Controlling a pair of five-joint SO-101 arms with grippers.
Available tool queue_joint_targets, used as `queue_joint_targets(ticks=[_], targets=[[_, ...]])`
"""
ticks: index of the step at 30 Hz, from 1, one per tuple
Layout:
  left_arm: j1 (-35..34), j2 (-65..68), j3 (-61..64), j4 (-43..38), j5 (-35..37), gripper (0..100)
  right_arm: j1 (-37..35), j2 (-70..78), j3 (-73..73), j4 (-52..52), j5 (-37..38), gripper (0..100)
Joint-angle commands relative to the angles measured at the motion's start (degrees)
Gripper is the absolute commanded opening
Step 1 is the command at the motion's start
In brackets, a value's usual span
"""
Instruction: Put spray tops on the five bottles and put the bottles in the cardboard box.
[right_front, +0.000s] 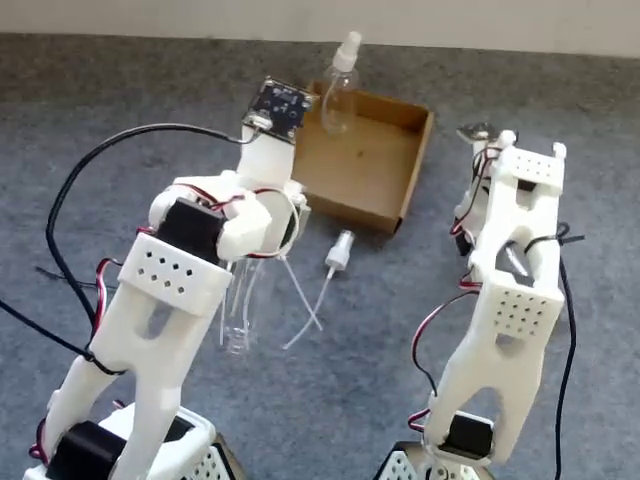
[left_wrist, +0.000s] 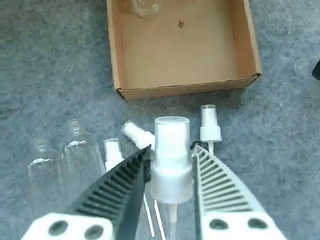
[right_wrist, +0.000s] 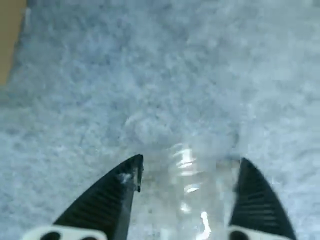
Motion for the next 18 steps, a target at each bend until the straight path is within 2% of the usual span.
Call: queue_joint_targets(ticks=[1,12,16,18], targets=[[-2.5,-2.2,-0.3,-0.2,-0.7,8,0.9,0.7,-5.7,2.1,-0.4,14.6],[-2.7,-2.2,-0.1,0.3,-0.7,8,1.8,1.5,-16.0,7.9,-0.7,9.8],[-2.7,-2.2,-0.1,0.3,-0.7,8,3.1,1.6,-16.6,7.8,-0.5,11.1],[-2.7,-2.2,-0.1,0.3,-0.7,8,4.0,1.6,-16.5,7.9,-0.5,16.3]])
